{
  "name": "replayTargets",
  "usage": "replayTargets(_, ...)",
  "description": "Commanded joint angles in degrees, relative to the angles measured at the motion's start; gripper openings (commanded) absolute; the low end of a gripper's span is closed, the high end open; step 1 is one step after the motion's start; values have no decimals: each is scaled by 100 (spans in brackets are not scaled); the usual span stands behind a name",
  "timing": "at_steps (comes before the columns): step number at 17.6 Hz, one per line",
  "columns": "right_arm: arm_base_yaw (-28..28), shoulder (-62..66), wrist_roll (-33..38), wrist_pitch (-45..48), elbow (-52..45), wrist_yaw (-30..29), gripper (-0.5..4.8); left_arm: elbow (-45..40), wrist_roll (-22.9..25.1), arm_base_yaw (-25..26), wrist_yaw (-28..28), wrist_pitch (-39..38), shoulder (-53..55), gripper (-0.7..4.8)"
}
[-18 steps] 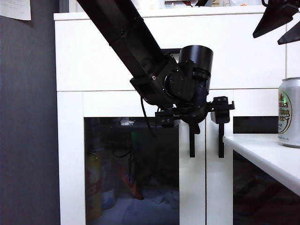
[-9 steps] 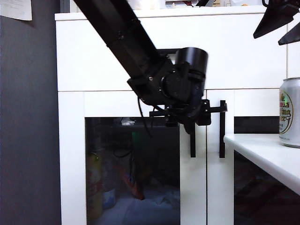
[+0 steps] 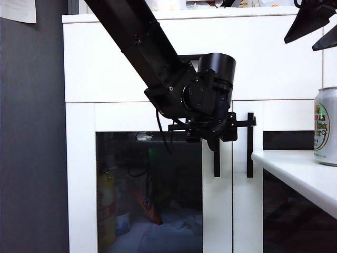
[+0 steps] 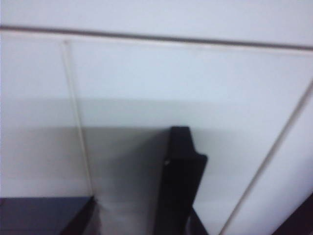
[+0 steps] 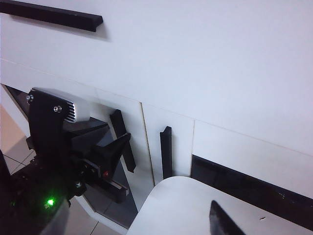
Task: Open the left door of the white cabinet, pick up a can of beverage from the table on the right, place it inside the cabinet, and finally close the cabinet door.
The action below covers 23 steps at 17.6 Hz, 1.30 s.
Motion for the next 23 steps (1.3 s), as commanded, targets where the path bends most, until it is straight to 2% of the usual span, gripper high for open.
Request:
replayTargets(1, -4, -26, 15, 59, 20, -11, 367, 44, -87, -162, 728, 374, -33, 8)
replayTargets(3, -4, -31, 13, 59, 20, -11, 367, 44, -87, -175, 713, 374, -31, 180)
replayTargets(4, -4, -31, 13, 57, 20, -11, 367, 44, -87, -170, 710, 372, -31, 207)
replayTargets(7, -2, -31, 13, 57, 20, -11, 367, 44, -87, -175, 710, 389, -33, 220)
replayTargets(8, -2, -31, 13, 59, 20, -11, 367, 44, -87, -175, 680, 389, -33, 273)
replayTargets(9, -4, -31, 13, 59, 20, -11, 367, 44, -92, -184, 566, 391, -33, 379)
replayTargets(12, -4, -31, 7, 61, 20, -11, 367, 39, -87, -192, 485, 400, -63, 382)
replayTargets(15, -33, -63, -13, 57, 20, -7, 367, 42, -85, -264, -101, 404, -116, 381)
replayTargets(19, -39, -103, -74, -46, 17, -9, 367, 28, -151, -247, -131, -24, -92, 375)
replayTargets(23, -39, -103, -131, -109, 17, -9, 367, 31, -260, -219, -133, -68, -92, 368)
